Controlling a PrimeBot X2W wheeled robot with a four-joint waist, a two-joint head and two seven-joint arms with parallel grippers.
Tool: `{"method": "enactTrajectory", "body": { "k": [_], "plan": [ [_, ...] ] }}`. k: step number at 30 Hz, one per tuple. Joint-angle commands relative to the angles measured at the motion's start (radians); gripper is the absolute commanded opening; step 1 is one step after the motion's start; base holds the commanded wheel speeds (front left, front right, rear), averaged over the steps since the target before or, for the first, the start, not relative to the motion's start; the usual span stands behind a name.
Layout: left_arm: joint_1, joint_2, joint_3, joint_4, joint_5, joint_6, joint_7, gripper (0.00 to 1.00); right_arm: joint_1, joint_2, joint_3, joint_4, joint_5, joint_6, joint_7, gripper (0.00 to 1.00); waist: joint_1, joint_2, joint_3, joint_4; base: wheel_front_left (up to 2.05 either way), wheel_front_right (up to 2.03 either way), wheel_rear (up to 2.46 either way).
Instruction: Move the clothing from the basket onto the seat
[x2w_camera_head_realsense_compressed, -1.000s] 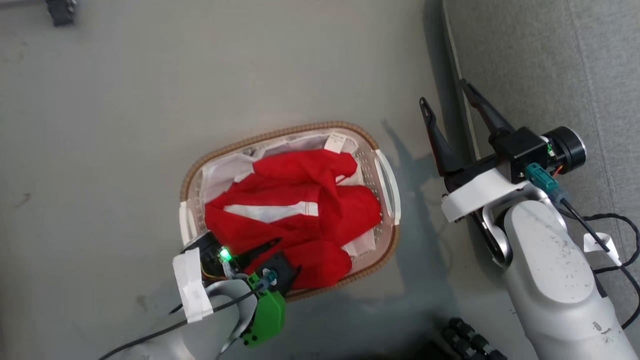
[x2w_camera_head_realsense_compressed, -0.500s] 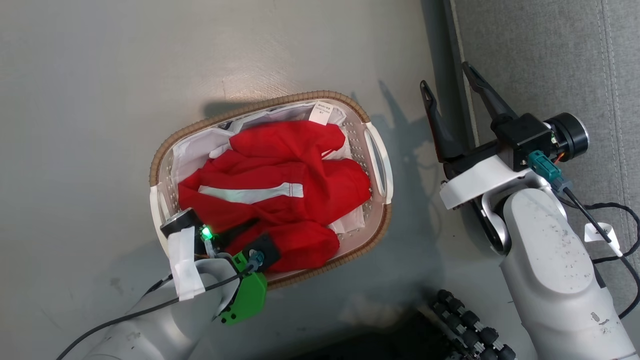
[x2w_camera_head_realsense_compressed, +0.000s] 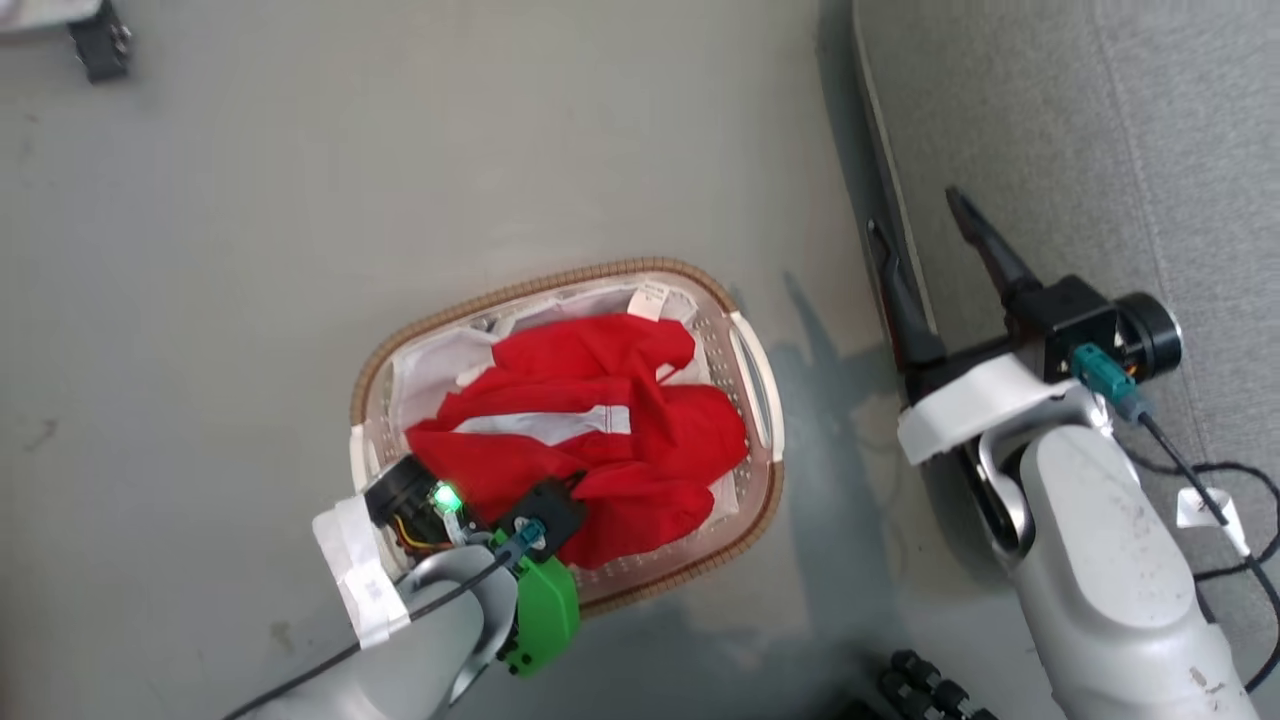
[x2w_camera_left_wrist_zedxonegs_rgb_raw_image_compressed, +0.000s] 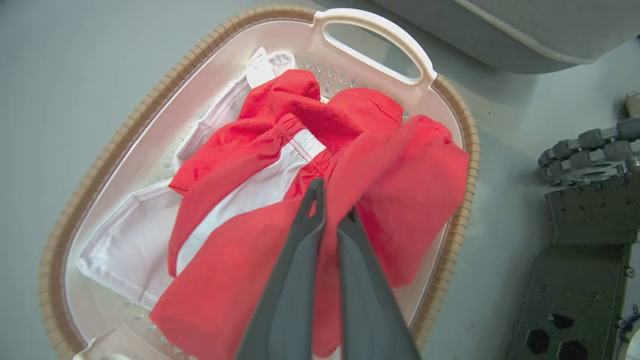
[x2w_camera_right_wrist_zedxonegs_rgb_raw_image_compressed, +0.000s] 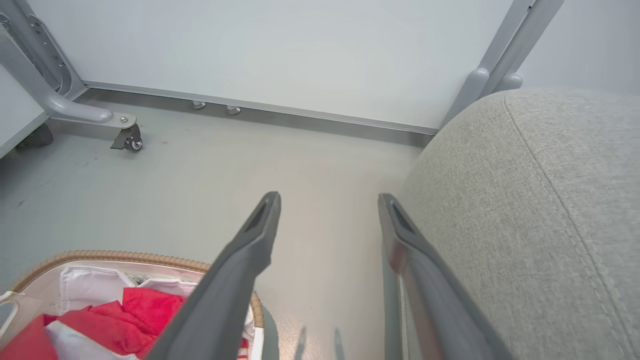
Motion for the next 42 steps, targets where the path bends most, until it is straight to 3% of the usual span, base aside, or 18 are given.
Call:
{"method": "enactTrajectory", "body": {
  "k": [1, 13, 22, 26, 31, 34, 37, 42],
  "plan": [
    [0.04, -0.002, 0.019, -0.037, 0.007, 0.004, 0.0, 0.0, 0.038, -0.003, 0.001, 0.012, 0.005, -0.001, -0.004, 1.0, 0.0, 0.0, -0.159, 0.037, 0.0, 0.0, 0.0],
    [0.244, -0.022, 0.249, -0.305, 0.062, -0.001, 0.0, 0.0, 0.244, -0.013, -0.007, 0.051, 0.03, -0.001, -0.004, 1.0, 0.0, 0.0, -0.449, 0.124, 0.0, 0.0, 0.0],
    [0.288, -0.062, 0.388, -0.499, 0.097, -0.013, 0.0, 0.0, 0.356, -0.01, 0.01, 0.063, 0.049, -0.001, -0.004, 1.0, 0.0, 0.0, -0.555, 0.162, 0.0, 0.0, 0.0],
    [0.269, -0.077, 0.429, -0.571, 0.106, -0.016, 0.0, 0.0, 0.37, -0.021, 0.089, 0.048, 0.065, -0.001, -0.004, 1.0, 0.0, 0.0, -0.57, 0.174, 0.0, 0.0, 0.0],
    [0.243, -0.093, 0.442, -0.608, 0.115, -0.018, 0.0, 0.0, 0.335, -0.081, 0.339, -0.101, 0.139, -0.001, -0.003, 1.0, 0.0, 0.0, -0.573, 0.185, 0.0, 0.0, 0.0],
    [0.23, -0.101, 0.419, -0.61, 0.108, -0.018, 0.0, 0.0, 0.302, -0.106, 0.435, -0.161, 0.154, -0.001, -0.003, 1.0, 0.0, 0.0, -0.572, 0.19, 0.0, 0.0, 0.0],
    [0.226, -0.105, 0.401, -0.606, 0.098, -0.019, 0.0, 0.0, 0.245, -0.079, 0.451, -0.14, 0.13, -0.001, -0.003, 1.0, 0.0, 0.0, -0.57, 0.194, 0.0, 0.0, 0.0],
    [0.225, -0.11, 0.347, -0.604, 0.064, -0.019, 0.0, 0.0, 0.161, -0.022, 0.463, 0.013, 0.087, -0.001, -0.003, 1.0, 0.0, 0.0, -0.57, 0.226, 0.0, 0.0, 0.0]
  ]
}}
